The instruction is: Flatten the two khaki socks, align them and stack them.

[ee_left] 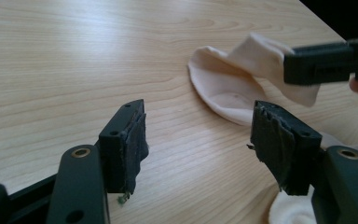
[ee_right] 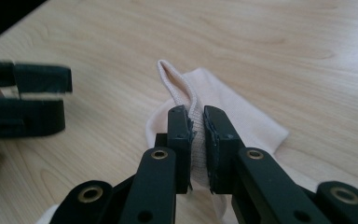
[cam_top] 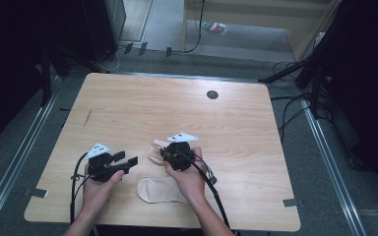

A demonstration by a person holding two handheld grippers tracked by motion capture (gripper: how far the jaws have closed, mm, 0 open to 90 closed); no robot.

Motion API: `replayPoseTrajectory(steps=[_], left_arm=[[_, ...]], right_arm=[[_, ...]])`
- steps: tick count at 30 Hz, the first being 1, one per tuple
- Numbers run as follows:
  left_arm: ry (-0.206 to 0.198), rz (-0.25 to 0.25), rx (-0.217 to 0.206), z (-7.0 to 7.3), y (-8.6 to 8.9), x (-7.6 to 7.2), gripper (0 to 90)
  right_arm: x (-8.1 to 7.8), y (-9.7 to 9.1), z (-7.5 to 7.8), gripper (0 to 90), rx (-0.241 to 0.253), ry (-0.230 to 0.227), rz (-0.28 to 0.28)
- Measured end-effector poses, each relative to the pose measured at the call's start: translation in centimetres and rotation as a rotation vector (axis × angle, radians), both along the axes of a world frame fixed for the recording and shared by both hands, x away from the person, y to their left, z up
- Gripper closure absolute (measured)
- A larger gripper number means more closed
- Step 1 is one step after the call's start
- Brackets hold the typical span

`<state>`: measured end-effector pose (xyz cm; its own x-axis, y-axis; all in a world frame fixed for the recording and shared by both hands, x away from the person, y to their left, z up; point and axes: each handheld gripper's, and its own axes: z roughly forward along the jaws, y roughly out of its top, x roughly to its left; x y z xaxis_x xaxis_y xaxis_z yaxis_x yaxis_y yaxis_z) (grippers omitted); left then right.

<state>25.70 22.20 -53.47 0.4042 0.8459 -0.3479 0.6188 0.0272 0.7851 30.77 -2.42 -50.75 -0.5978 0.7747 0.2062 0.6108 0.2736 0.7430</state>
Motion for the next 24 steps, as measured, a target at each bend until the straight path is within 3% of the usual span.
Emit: replayPoseTrajectory(steps=[5, 9, 14, 19, 24], left_arm=[[0.007, -0.023, 0.005, 0.1, -0.7, 0.3, 37.9], [0.041, -0.051, 0.019, 0.1, -1.4, 1.1, 38.9], [0.054, -0.068, 0.035, 0.3, -2.7, 1.8, 40.1], [0.066, -0.068, 0.075, 0.4, -3.8, 2.7, 39.8], [0.089, -0.051, 0.088, 0.4, -4.1, 3.4, 39.8]], right_arm=[[0.6, -1.6, 1.0, 82.3, 0.073, -0.011, -0.068], [1.3, -2.9, 1.2, 82.2, 0.082, -0.017, -0.111], [2.2, -4.0, 1.2, 81.4, 0.095, -0.005, -0.131], [3.2, -5.2, 1.4, 77.3, 0.081, -0.024, -0.155], [4.6, -6.9, 1.4, 67.6, 0.033, -0.104, -0.200]])
